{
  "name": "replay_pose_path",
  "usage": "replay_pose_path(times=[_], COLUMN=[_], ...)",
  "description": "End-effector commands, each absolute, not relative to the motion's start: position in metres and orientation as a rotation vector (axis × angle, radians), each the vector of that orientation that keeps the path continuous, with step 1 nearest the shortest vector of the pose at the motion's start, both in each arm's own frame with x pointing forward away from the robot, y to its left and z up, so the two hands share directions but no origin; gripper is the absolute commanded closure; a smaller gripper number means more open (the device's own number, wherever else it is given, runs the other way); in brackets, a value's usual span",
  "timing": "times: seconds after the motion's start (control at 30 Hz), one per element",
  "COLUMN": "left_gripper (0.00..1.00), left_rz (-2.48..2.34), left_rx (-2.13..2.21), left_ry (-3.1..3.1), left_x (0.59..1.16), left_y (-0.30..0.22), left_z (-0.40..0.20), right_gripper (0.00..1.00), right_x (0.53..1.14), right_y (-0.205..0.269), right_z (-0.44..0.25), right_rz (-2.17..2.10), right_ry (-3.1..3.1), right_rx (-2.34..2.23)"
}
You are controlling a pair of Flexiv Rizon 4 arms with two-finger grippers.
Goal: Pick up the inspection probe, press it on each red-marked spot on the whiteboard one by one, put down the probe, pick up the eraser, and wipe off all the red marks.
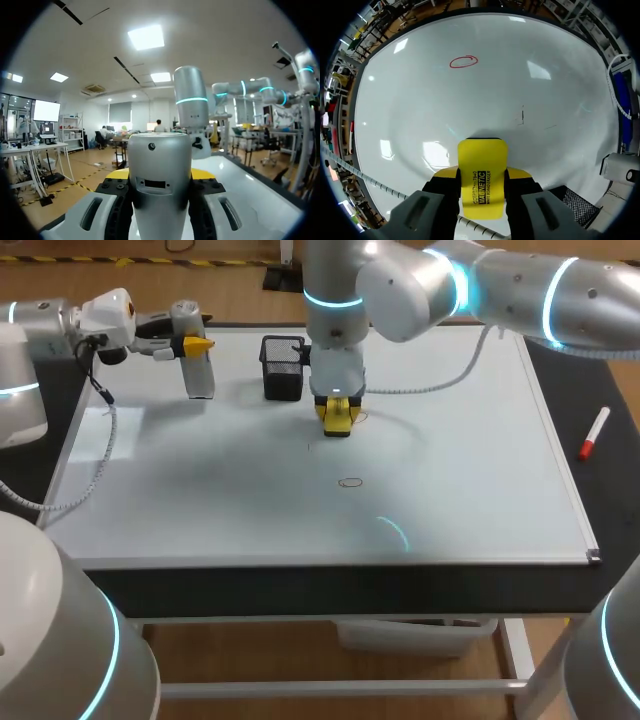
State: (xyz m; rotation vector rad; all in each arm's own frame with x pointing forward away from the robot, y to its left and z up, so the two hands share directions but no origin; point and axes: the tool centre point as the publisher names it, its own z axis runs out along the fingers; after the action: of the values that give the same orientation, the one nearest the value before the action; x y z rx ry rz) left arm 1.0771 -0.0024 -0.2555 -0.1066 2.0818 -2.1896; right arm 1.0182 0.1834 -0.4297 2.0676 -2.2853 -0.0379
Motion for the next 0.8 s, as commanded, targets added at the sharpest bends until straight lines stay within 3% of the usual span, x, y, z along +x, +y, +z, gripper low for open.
replay_pose_path(times=[0.03, 0.8], left_gripper=[1.00, 1.00], left_rz=[-2.190, -2.190], left_rx=[-0.105, -0.105], left_ry=[2.085, 2.085], left_x=[1.078, 1.078], left_y=[-0.002, -0.002], left_z=[-0.254, -0.254], right_gripper=[1.00, 1.00], right_x=[1.017, 1.018], right_y=[0.171, 0.104], right_z=[-0.432, -0.431], right_rz=[-0.035, -0.001], right_ry=[-2.297, -2.437], right_rx=[2.055, 1.872])
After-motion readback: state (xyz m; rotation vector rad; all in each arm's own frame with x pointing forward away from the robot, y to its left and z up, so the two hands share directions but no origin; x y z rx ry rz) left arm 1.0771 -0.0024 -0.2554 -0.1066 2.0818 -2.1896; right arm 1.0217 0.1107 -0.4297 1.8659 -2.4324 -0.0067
